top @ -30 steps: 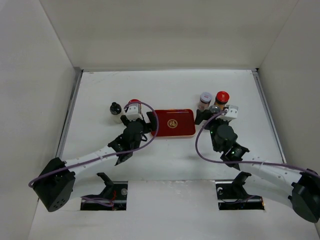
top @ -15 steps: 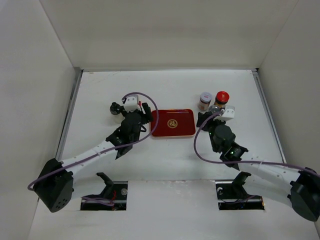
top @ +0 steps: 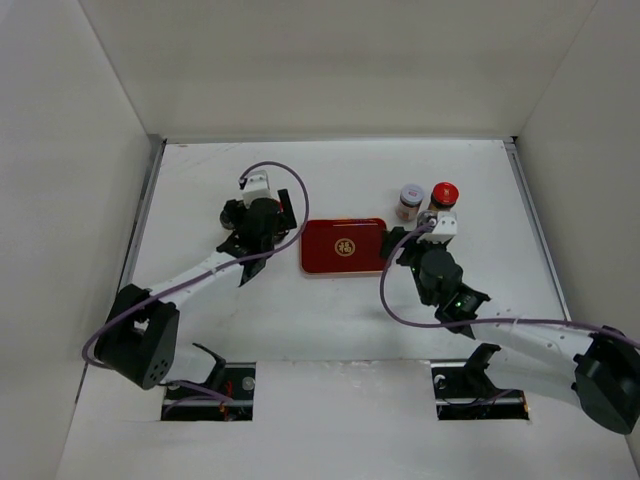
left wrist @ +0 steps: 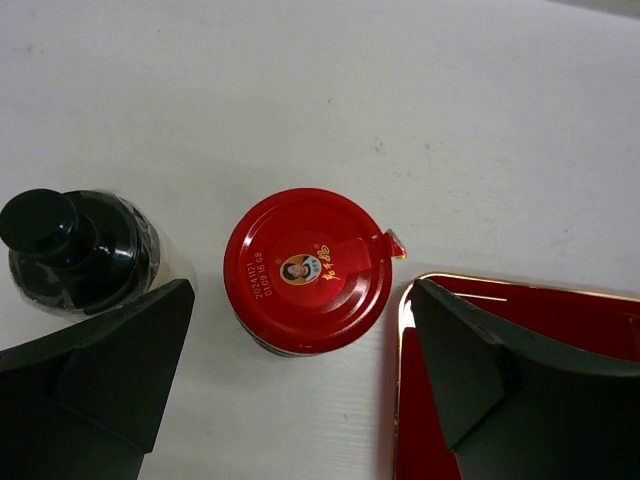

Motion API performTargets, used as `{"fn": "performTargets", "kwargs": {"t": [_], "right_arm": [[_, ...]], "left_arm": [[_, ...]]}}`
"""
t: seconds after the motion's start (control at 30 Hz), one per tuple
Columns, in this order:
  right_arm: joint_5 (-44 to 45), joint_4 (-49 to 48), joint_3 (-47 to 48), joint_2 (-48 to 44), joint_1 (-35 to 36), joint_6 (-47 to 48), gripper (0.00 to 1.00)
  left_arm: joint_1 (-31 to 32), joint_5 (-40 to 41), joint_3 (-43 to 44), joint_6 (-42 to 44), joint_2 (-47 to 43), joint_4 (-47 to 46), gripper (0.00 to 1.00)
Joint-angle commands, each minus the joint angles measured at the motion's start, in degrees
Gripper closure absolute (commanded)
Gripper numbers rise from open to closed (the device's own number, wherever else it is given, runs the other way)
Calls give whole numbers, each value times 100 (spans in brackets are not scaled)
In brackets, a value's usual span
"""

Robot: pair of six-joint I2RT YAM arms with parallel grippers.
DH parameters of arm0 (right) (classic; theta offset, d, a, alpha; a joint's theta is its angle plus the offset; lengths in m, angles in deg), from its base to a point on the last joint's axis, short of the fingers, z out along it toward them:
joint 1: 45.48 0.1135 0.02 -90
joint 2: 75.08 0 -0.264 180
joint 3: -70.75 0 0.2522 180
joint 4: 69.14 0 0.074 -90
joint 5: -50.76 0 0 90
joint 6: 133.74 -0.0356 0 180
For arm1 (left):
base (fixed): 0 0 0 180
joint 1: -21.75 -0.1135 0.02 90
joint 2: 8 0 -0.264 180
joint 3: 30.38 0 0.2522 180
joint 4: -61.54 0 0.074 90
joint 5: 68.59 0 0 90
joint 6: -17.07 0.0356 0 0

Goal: Organize the condiment bottles

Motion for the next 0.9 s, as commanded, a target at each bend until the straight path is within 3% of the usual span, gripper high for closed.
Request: {"fn": "performTargets", "kwargs": {"t": [0.0, 0.2, 0.37, 0.47, 0.5, 0.63, 0.87], "right_arm": [[-90, -222, 253, 84, 73, 66, 0], [-90, -240, 218, 23, 91, 49, 0], [-99, -249, 157, -117, 91, 14, 0], [-117, -214, 183, -117, 91, 31, 0], [-117, -231, 174, -144, 91, 31, 0], [-117, -257, 148, -135, 91, 14, 0], [-134, -258, 174, -47, 91, 5, 0]], "left_arm": [[-88, -193, 377, 5, 105, -38, 8], [-185, -228, 729, -92, 790, 50, 11], [-212, -228, 738, -241, 958, 6, 27], [-229, -228, 703, -250, 906, 6, 29], [-238, -219, 711, -250, 888, 6, 35], [-159, -18, 667, -224, 459, -3, 60], [192, 335, 887, 57, -649, -12, 64]]}}
